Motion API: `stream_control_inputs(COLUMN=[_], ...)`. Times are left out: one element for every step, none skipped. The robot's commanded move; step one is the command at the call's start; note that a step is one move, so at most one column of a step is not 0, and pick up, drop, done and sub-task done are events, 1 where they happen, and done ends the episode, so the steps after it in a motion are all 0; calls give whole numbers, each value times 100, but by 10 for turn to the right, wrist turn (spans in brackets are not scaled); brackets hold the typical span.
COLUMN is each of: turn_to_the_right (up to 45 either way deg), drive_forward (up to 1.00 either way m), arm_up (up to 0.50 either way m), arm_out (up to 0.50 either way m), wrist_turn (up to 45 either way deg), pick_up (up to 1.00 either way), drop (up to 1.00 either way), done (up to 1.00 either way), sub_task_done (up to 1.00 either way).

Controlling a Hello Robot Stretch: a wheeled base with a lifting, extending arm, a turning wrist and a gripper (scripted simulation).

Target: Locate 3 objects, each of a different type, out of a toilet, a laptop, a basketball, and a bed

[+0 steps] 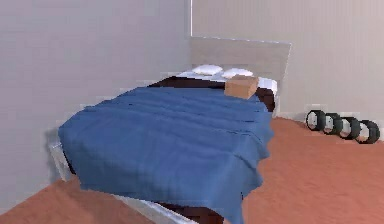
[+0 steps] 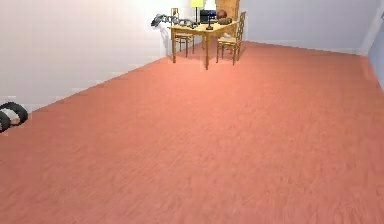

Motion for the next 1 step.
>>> stream_control_inputs(turn_to_the_right=[0], drive_forward=[0], arm_up=[0], arm_out=[0], wrist_turn=[0], pick_up=[0], drop=[0], done=[0], sub_task_done=[100])
